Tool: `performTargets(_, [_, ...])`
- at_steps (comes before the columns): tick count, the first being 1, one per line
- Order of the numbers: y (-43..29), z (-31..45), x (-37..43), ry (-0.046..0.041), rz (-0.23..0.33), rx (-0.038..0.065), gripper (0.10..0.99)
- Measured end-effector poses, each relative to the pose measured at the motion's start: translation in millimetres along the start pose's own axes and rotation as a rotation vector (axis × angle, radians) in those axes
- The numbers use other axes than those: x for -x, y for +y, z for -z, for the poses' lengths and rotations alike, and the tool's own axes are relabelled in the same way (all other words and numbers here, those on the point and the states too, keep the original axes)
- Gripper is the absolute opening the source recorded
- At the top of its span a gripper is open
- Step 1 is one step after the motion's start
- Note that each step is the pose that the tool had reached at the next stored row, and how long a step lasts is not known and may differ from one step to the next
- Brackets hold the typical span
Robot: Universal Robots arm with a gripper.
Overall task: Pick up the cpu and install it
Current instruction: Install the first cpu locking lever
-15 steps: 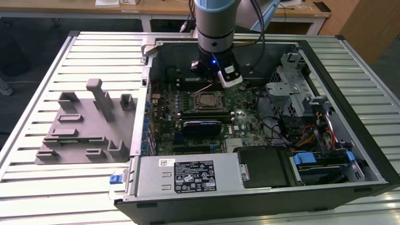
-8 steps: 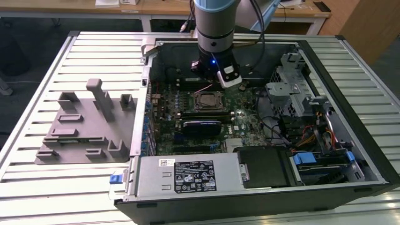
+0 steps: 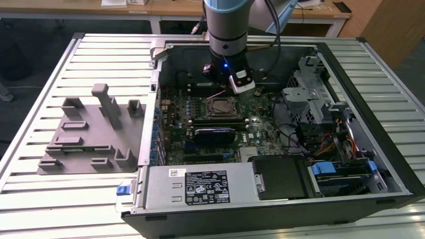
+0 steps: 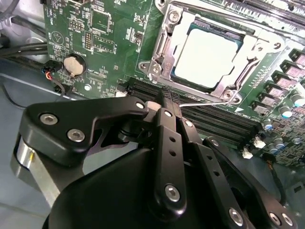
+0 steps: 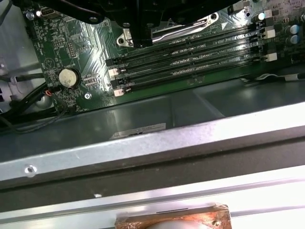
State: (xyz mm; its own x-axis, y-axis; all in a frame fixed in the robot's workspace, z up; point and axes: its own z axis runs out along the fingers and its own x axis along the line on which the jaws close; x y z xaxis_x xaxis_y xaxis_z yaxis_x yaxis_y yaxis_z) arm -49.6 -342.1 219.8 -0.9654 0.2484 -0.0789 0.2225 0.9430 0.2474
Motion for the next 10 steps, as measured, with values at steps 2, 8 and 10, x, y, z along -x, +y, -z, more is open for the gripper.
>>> performTargets(2, [0.1,-0.1,-0.8,-0.0002,-0.001,0.0,0.106])
performTargets(8, [0.8,2.5,-0.6,-0.0003,-0.001,0.0,0.106])
performTargets(10, [0.9,2.7,-0.6,-0.0004,-0.001,0.0,0.106])
